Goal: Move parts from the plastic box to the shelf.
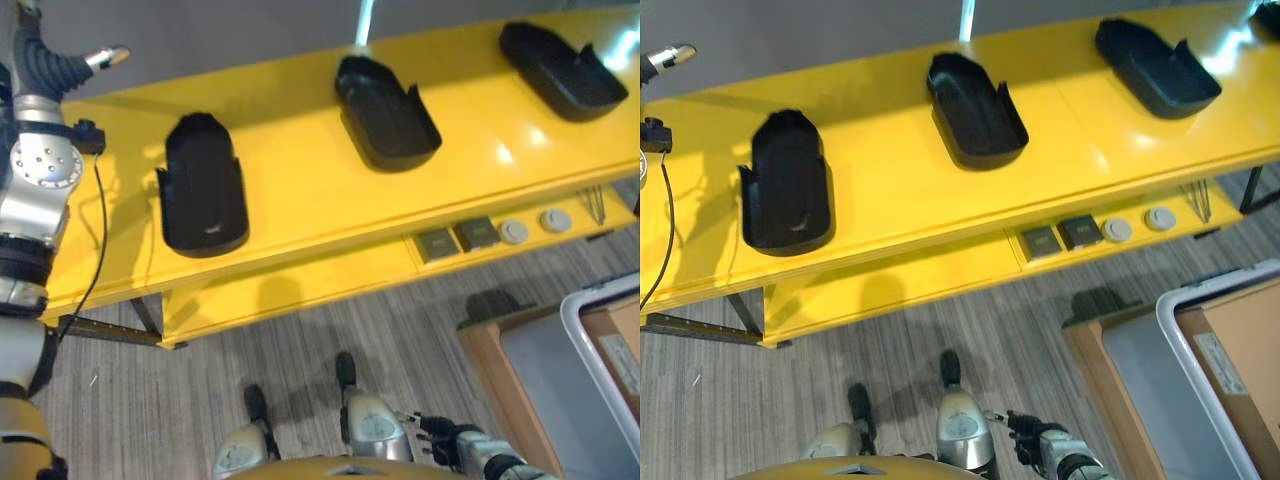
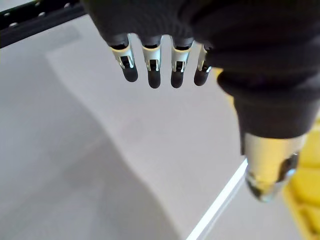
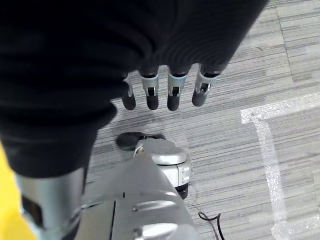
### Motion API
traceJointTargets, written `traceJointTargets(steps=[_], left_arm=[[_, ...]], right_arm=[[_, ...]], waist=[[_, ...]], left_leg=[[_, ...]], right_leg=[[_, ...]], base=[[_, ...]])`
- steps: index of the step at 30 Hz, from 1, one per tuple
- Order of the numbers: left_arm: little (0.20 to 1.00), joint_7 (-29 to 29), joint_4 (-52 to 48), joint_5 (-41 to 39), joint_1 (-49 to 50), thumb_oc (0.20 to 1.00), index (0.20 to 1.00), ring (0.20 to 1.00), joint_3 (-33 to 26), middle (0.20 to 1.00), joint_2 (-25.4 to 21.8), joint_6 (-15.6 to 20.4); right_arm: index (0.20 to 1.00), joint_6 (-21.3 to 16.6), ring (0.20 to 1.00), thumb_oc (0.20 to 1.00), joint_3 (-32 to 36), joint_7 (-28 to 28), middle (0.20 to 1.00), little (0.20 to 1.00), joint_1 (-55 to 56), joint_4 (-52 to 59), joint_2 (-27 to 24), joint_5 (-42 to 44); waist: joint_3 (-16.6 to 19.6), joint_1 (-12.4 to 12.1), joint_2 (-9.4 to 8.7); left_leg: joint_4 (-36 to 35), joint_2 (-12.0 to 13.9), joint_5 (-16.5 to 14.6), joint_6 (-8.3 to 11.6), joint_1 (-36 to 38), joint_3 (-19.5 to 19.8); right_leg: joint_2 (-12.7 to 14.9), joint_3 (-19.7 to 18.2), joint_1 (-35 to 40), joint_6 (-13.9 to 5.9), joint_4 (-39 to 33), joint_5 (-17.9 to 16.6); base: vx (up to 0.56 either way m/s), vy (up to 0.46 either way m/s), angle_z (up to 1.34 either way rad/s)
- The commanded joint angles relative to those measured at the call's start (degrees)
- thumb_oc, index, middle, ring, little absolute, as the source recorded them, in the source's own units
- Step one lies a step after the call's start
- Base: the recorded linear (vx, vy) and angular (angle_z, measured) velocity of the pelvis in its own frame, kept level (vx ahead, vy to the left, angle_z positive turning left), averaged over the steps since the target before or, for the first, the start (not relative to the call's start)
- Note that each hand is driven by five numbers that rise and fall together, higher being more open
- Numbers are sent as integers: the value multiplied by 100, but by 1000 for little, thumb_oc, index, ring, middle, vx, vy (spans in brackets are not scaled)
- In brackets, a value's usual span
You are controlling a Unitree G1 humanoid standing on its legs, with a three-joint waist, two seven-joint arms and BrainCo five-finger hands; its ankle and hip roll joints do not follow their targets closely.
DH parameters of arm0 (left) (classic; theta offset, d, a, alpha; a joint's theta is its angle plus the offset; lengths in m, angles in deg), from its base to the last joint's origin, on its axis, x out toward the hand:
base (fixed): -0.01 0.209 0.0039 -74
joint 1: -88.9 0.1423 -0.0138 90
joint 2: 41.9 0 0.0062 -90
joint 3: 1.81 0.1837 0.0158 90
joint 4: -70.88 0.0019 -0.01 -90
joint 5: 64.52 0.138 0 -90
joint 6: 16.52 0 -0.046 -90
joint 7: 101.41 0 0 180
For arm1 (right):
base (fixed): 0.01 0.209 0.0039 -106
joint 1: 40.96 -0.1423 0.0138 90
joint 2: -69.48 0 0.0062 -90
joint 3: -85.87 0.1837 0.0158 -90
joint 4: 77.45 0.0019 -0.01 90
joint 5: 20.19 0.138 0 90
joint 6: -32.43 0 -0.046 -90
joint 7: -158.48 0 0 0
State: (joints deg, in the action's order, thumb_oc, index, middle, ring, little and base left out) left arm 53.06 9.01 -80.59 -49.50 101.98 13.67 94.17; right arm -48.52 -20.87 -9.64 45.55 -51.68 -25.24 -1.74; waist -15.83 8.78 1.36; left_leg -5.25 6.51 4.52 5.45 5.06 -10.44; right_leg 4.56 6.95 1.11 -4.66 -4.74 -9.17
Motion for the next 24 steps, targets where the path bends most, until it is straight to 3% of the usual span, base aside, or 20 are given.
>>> traceJointTargets(steps=[1,2,3,4,5,6,9,10,12,24], left_arm=[[928,456,-925,-509,952,928,928,928,-787,928,644,391],[464,429,-1087,-437,1107,464,464,464,-830,464,724,359],[200,550,-1616,-353,1657,200,200,200,-890,200,1136,378],[200,1182,-2155,-407,2328,200,200,200,-982,200,1692,161],[200,1232,-2203,-385,2395,200,200,200,-1000,200,1738,119],[200,1231,-2481,-194,2901,200,200,200,-922,200,2140,-2],[200,1717,-2527,-519,3435,200,200,200,-964,200,2492,-60],[200,2239,-2522,-1186,3753,200,200,200,-833,200,2669,-168],[200,2157,-2550,-812,3848,200,200,200,-710,200,2714,-148],[200,2188,-2739,-1106,3998,200,200,200,57,200,2676,-688]], right_arm=[[1000,142,1000,1000,-4,-64,1000,1000,258,-299,117,-147],[1000,151,1000,1000,-13,-82,1000,1000,273,-288,122,-135],[1000,183,1000,1000,15,-188,1000,1000,300,-220,229,-58],[1000,234,1000,1000,71,-296,1000,1000,339,-174,352,68],[1000,233,1000,1000,72,-306,1000,1000,349,-170,359,81],[1000,246,1000,1000,178,-378,1000,1000,354,-200,484,95],[1000,225,1000,1000,324,-447,1000,1000,361,-290,571,128],[1000,248,1000,1000,396,-382,1000,1000,372,-356,596,53],[1000,246,1000,1000,412,-320,1000,1000,375,-399,601,-45],[1000,202,1000,1000,184,-359,1000,1000,460,-449,686,43]], waist=[[443,-169,-14],[455,-169,-13],[490,-241,-64],[525,-337,-121],[537,-344,-122],[565,-438,-153],[603,-549,-175],[619,-609,-197],[618,-635,-211],[557,-625,-210]], left_leg=[[25,-176,-390,-225,55,-112],[25,-179,-396,-227,73,-105],[25,-187,-423,-248,139,-56],[25,-189,-463,-284,232,3],[25,-190,-468,-287,238,9],[25,-195,-504,-312,297,61],[25,-220,-552,-337,377,126],[25,-235,-572,-354,405,139],[25,-237,-580,-363,411,146],[25,-239,-628,-370,253,19]], right_leg=[[-36,-87,359,-1,-26,670],[-34,-81,380,1,-26,676],[-22,-41,463,18,-26,692],[-13,5,591,32,-26,738],[-12,8,601,34,-26,744],[-6,57,681,43,-26,771],[-16,96,793,51,-26,807],[-7,114,826,38,-26,800],[-8,125,834,37,-26,792],[2,200,663,-47,-26,764]], base=[[7,-51,8],[-3,-57,6],[-9,-49,9],[-14,-49,20],[-16,-42,27],[-11,-20,22],[-1,-8,18],[-4,1,15],[-10,-6,15],[1,-6,3]])
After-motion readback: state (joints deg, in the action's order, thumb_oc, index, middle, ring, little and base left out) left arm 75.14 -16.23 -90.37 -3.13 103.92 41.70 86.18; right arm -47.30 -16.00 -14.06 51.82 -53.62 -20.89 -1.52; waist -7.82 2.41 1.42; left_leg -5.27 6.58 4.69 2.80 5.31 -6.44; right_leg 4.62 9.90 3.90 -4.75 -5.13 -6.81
